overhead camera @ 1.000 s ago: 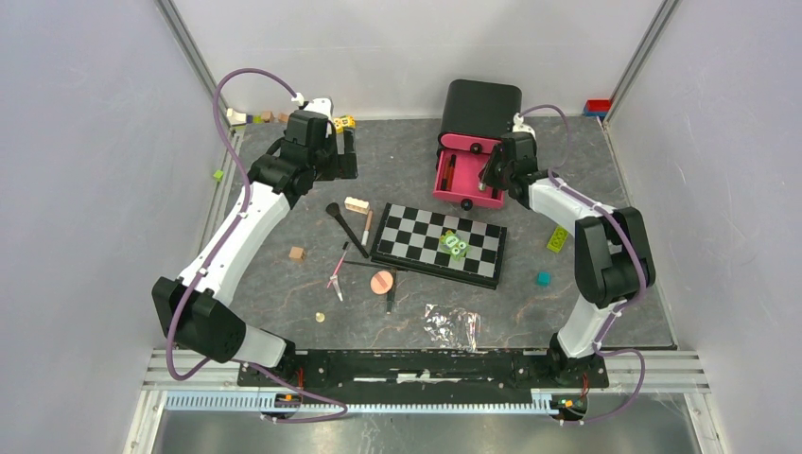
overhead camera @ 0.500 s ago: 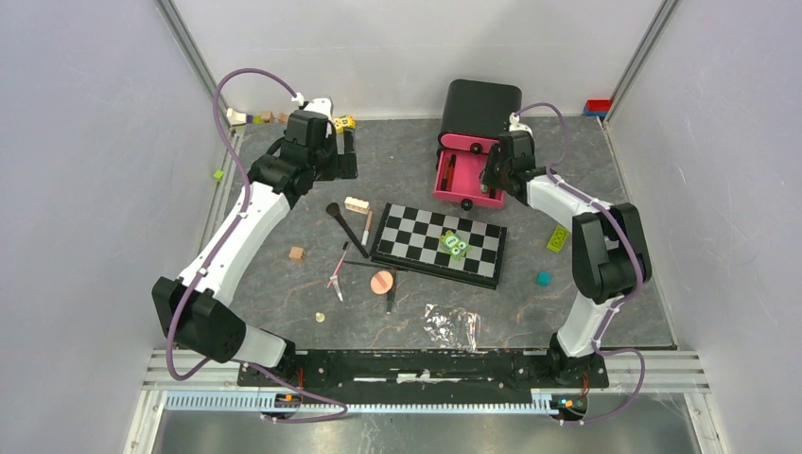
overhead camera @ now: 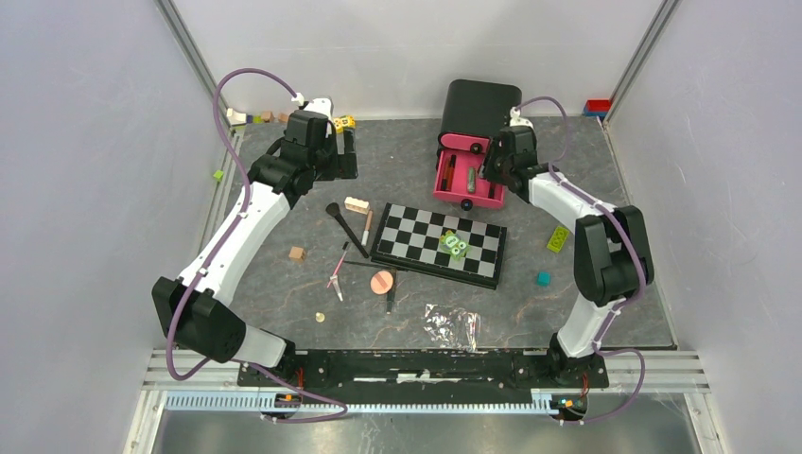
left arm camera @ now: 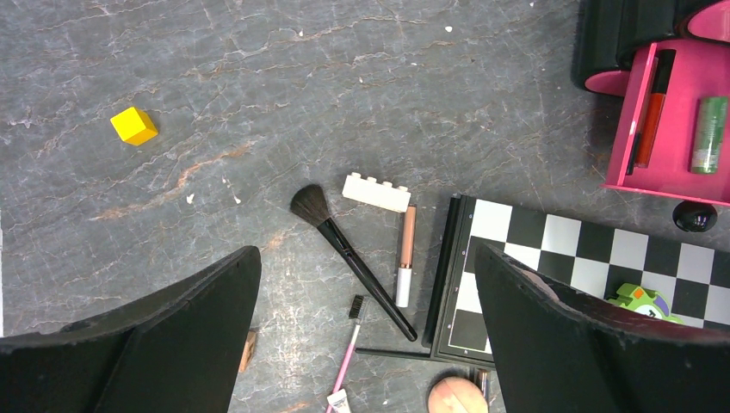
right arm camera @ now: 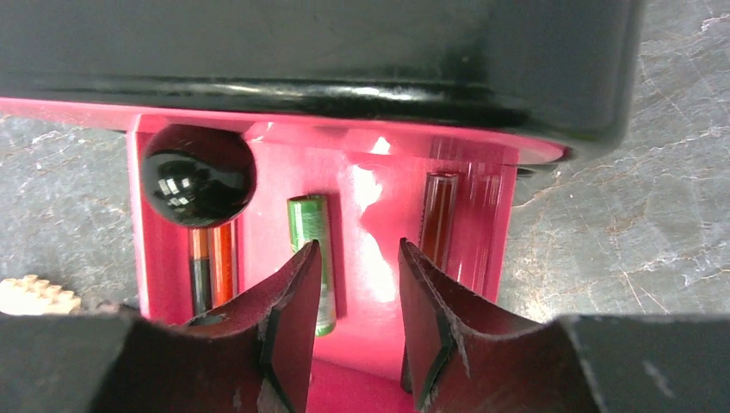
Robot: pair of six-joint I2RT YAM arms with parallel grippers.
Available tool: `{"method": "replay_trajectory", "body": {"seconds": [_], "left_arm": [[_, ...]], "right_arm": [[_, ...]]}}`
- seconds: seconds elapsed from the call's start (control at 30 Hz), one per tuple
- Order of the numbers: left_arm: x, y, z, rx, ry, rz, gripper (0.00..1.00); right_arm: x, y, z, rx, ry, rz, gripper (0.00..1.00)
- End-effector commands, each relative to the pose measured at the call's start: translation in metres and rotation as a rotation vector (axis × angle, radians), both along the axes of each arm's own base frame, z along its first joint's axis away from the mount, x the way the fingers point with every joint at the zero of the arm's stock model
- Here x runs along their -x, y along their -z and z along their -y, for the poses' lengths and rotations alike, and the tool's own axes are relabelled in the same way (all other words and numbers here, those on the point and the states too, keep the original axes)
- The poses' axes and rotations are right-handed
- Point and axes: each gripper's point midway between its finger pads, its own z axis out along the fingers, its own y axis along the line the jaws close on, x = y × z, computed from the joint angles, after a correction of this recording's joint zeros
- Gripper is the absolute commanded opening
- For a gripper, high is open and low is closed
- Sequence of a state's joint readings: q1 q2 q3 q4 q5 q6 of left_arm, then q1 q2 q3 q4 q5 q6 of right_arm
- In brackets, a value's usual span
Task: Organize the makeup
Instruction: Place the makeup in the drawer, then pick up the makeup from the center of the board.
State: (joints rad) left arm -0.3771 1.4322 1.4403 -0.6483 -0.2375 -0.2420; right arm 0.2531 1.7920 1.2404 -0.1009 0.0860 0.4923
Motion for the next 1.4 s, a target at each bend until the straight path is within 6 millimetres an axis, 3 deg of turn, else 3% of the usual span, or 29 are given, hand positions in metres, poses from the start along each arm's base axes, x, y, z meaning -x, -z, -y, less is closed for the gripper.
{"method": "replay_trajectory", "body": {"seconds": [0.0, 0.23, 0.53, 0.73, 0.97, 1.2, 1.37], "left_arm": [[-0.004, -0.018, -0.004, -0.009, -0.001, 0.064, 1.0], [-0.004, -0.017, -0.005, -0.012, -0.01, 0.057, 1.0], [-0.003, -0.013, -0.005, -0.01, -0.015, 0.043, 1.0], [0.005, -0.009, -0.004, 0.004, -0.006, 0.015, 1.0], [0.028, 0.015, -0.006, 0.026, -0.006, -0.048, 1.0], [0.062, 0.059, 0.003, 0.127, 0.0, -0.174, 1.0], [0.075, 0.069, -0.007, 0.098, -0.025, -0.2, 1.0]], "right_arm": [[-0.003, -0.06, -0.002, -0.031, -0.019, 0.129, 0.45], [0.037, -0.072, 0.002, -0.04, -0.07, 0.163, 0.45], [0.108, -0.078, 0.029, 0.11, -0.153, 0.194, 0.5], [0.145, -0.072, 0.022, 0.14, -0.313, 0.192, 0.53], [0.166, -0.069, -0.009, 0.048, -0.403, 0.176, 0.54], [0.19, -0.068, -0.088, -0.026, -0.535, 0.167, 0.54], [0.217, -0.053, -0.14, -0.057, -0.607, 0.118, 0.53]]}}
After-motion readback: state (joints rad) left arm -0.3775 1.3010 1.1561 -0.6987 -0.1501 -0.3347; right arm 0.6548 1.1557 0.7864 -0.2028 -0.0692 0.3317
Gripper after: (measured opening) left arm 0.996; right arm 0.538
